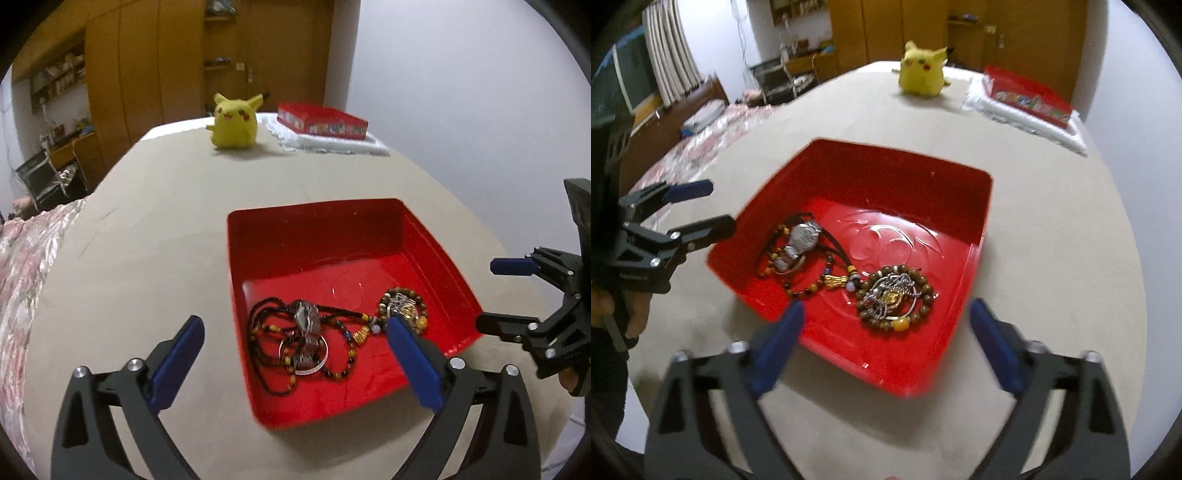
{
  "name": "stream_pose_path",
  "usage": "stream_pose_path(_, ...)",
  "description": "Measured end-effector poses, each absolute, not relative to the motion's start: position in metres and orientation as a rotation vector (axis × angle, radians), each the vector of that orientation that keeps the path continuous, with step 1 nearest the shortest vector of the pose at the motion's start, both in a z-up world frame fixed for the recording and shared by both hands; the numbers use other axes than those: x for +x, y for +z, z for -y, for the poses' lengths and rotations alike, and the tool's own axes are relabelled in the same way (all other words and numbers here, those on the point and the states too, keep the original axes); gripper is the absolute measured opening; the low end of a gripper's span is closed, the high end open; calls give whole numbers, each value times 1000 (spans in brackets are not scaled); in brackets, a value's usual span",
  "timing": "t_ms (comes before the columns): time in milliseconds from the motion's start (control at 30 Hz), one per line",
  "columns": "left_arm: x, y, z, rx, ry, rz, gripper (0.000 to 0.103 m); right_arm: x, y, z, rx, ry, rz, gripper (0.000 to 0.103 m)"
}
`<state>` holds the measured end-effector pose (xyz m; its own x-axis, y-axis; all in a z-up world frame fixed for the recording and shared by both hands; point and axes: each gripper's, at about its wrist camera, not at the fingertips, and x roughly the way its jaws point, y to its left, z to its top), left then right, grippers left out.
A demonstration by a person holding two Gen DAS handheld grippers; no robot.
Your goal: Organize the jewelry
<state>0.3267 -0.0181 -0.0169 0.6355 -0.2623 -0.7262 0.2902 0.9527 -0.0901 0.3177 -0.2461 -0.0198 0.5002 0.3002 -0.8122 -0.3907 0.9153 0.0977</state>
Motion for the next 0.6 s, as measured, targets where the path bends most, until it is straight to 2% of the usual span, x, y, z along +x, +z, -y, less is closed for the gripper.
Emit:
stream_pose_path(200,283,-5,10,66,-273,-806,99,263,-1,246,-83,399,-890,99)
stream_pose_path(367,243,2,3,44,-222,-774,99,223,-1,236,-140,249,-825,100)
stream_pose_path(600,201,11,5,33,-207,-747,99,196,-3,246,53,254,-864,100)
